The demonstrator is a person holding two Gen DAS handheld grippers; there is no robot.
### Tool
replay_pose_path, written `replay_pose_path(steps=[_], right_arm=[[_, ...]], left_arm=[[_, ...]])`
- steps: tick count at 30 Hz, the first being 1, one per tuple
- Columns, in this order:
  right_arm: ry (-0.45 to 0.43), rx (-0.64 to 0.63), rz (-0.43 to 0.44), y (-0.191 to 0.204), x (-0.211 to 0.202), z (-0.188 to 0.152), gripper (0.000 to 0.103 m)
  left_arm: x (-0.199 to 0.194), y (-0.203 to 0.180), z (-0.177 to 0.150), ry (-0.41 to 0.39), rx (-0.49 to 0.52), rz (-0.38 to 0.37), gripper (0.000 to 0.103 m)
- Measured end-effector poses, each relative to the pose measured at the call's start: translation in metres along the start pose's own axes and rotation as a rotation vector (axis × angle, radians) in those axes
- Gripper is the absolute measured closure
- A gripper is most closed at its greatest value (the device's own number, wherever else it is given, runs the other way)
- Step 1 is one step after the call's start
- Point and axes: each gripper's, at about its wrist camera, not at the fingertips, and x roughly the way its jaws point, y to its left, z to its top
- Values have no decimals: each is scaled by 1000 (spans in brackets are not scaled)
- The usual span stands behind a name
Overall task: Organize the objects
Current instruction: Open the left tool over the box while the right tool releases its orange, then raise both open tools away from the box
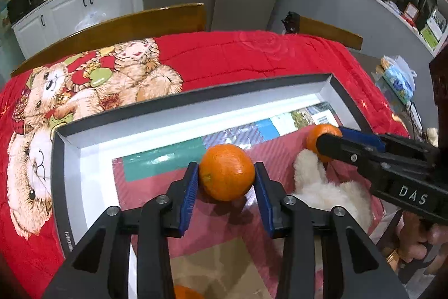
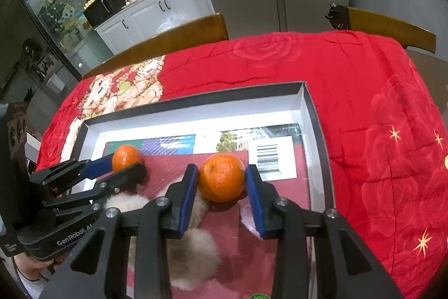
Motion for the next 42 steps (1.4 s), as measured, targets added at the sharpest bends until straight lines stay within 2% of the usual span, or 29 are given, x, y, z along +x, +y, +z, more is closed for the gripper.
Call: replay_pose_path(steps=[2, 6, 7, 8, 9, 10, 12, 16, 23, 25, 28, 38, 42], right_arm=[[2, 2, 3, 0, 1, 0, 67], [6, 8, 12, -3, 1, 1, 67], [8, 10, 19, -3, 1, 2, 63], [7, 10, 32, -2, 0, 2, 58], [2, 8, 40, -2, -2, 2, 46], [-6, 3, 41, 0, -4, 2, 38], [-42, -11, 56, 2, -13, 4, 36], [-105, -17, 82, 7, -38, 8, 32], [-236, -7, 129, 18, -99, 8, 31], [-247, -17, 138, 24, -113, 2, 31], [-265, -27, 144, 34, -134, -6, 31], [-396, -77, 133, 76, -229, -29, 31], [-441, -111, 102, 97, -259, -43, 31]], left_arm=[[0, -2, 0, 1, 4, 4, 56], [1, 1, 1, 16, -16, 6, 23], [1, 4, 2, 17, -28, 3, 16], [0, 5, 2, 16, -33, 0, 14], [-3, 7, 2, 11, -35, -5, 12], [-6, 8, 3, 3, -37, -7, 8], [-15, 10, 4, -28, -37, -11, 1], [-39, 18, 9, -86, -64, -20, 0], [-104, 26, 10, -210, -104, -34, 0], [-122, 23, 6, -231, -105, -40, 0], [-145, 15, -1, -236, -68, -23, 0], [-252, -7, -31, -367, 26, -1, 0], [-288, -12, -48, -406, 71, 4, 0]])
